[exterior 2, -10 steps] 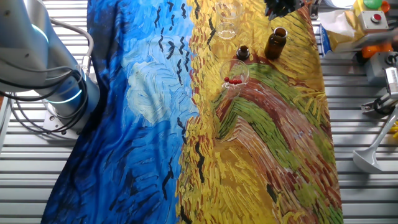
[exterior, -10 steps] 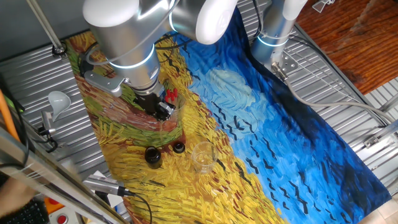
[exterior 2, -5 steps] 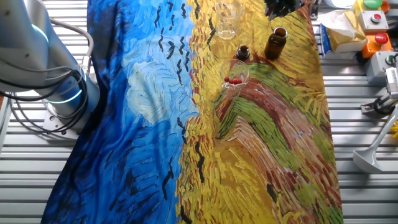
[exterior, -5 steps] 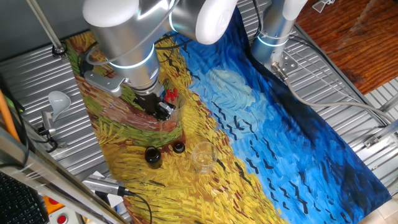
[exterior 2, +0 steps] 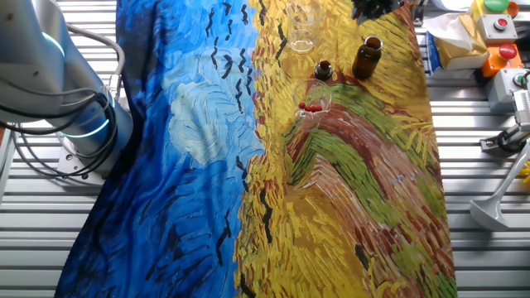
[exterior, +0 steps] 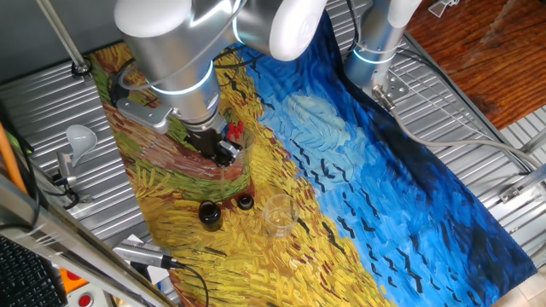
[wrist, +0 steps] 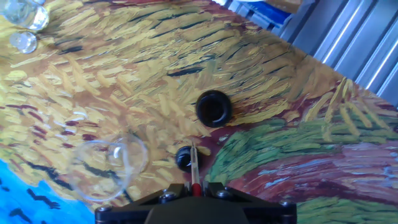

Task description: Transfer liquid using a dropper

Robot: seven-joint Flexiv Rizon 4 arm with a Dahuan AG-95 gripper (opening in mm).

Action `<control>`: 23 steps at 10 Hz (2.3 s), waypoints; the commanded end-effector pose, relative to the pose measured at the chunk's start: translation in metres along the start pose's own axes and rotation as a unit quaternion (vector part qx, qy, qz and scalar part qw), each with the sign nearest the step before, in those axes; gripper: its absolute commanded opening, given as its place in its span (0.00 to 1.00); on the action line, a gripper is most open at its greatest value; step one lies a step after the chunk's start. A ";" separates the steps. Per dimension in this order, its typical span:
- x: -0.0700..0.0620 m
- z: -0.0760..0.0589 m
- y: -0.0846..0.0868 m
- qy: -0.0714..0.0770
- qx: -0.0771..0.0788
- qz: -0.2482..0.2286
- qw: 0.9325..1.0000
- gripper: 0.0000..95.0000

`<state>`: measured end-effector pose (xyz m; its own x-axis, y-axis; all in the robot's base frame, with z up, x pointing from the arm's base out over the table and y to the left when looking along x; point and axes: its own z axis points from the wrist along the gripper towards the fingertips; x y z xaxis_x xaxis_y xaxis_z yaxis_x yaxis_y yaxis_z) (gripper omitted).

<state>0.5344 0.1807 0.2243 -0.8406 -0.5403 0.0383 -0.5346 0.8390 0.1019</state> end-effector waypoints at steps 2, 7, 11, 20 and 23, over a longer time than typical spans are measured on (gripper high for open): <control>0.011 0.000 0.030 -0.005 0.001 0.016 1.000 0.00; 0.012 0.001 0.035 -0.004 0.009 0.001 1.000 0.00; 0.012 0.001 0.035 -0.002 0.000 -0.022 1.000 0.00; 0.056 0.005 0.109 0.002 0.009 0.012 1.000 0.00; 0.056 0.005 0.109 0.001 0.002 -0.001 1.000 0.00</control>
<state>0.4300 0.2439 0.2316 -0.8413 -0.5382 0.0499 -0.5338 0.8418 0.0798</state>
